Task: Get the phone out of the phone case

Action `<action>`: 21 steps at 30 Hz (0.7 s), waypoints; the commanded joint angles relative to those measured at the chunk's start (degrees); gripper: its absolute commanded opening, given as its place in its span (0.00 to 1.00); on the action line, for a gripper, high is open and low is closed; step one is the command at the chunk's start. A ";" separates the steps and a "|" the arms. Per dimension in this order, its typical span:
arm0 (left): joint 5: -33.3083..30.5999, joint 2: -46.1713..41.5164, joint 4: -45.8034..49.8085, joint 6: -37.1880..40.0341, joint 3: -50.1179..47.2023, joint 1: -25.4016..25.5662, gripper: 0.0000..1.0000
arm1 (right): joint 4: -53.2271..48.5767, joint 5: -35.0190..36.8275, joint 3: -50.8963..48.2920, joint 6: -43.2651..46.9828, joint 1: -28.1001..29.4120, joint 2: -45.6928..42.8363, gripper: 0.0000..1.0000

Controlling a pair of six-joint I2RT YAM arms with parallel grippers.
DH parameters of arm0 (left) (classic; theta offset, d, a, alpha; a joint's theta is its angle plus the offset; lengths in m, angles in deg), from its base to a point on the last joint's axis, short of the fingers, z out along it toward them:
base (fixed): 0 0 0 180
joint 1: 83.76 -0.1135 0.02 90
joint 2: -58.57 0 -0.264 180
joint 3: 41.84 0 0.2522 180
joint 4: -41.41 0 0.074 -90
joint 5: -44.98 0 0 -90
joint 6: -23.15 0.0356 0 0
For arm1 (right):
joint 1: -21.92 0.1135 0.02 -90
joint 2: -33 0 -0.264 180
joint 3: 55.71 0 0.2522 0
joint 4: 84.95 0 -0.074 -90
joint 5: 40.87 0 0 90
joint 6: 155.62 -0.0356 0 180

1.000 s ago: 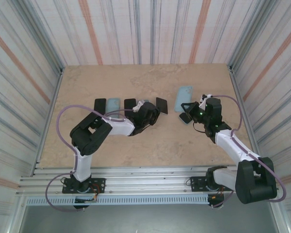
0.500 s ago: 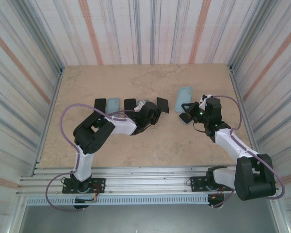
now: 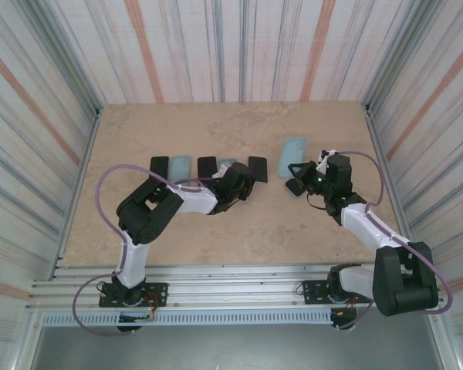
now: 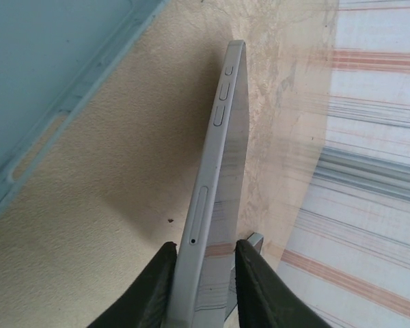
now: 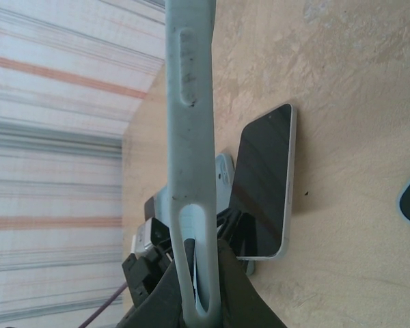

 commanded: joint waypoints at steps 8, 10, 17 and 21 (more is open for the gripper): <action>0.28 2.03 -0.66 -2.61 0.46 0.26 0.38 | 1.50 -0.16 -1.33 -0.71 -0.01 0.65 0.01; 0.60 2.18 -0.82 -2.91 -0.09 0.34 0.40 | 1.32 0.12 -1.42 -0.62 0.17 0.68 0.01; 1.17 0.79 2.36 -2.29 -0.60 0.44 0.54 | 0.56 0.61 -1.50 -0.43 0.69 0.74 0.01; 1.48 0.23 3.64 -2.31 -1.00 0.44 0.60 | 0.05 0.72 -1.40 0.05 0.96 1.23 0.01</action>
